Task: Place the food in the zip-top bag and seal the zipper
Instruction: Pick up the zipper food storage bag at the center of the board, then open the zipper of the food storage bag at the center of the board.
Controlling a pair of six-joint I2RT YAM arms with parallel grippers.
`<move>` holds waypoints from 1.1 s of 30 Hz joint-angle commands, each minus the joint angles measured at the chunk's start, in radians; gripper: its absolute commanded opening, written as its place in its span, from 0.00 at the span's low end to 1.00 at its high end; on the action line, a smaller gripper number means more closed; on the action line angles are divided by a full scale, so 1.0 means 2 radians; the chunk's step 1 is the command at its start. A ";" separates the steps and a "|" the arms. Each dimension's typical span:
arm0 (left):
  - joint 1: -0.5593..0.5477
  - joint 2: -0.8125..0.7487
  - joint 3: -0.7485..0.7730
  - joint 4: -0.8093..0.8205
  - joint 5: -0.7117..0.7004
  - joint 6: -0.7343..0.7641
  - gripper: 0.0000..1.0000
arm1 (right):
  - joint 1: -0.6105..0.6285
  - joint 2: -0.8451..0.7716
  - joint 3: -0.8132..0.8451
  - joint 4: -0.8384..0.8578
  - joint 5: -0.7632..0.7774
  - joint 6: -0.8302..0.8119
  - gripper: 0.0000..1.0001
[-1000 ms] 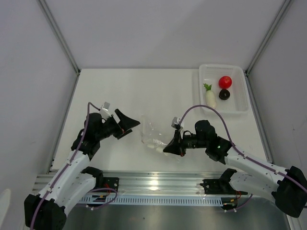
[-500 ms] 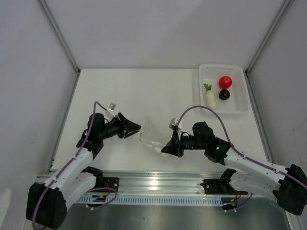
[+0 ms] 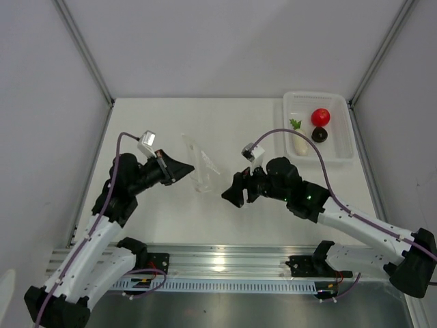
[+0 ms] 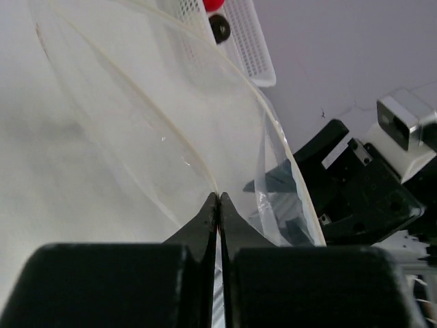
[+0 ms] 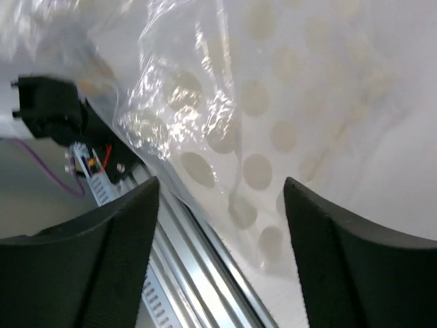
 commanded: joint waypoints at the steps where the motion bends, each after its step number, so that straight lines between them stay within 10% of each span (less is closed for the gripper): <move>1: -0.028 -0.043 0.044 -0.066 -0.090 0.102 0.00 | 0.005 0.023 0.071 -0.069 0.091 0.053 0.77; 16: -0.177 -0.010 0.092 -0.132 -0.287 0.187 0.01 | 0.052 0.249 0.360 -0.187 0.215 0.119 0.70; 33: -0.194 -0.038 0.059 -0.106 -0.310 0.170 0.01 | 0.041 0.201 0.235 -0.140 0.218 0.200 0.61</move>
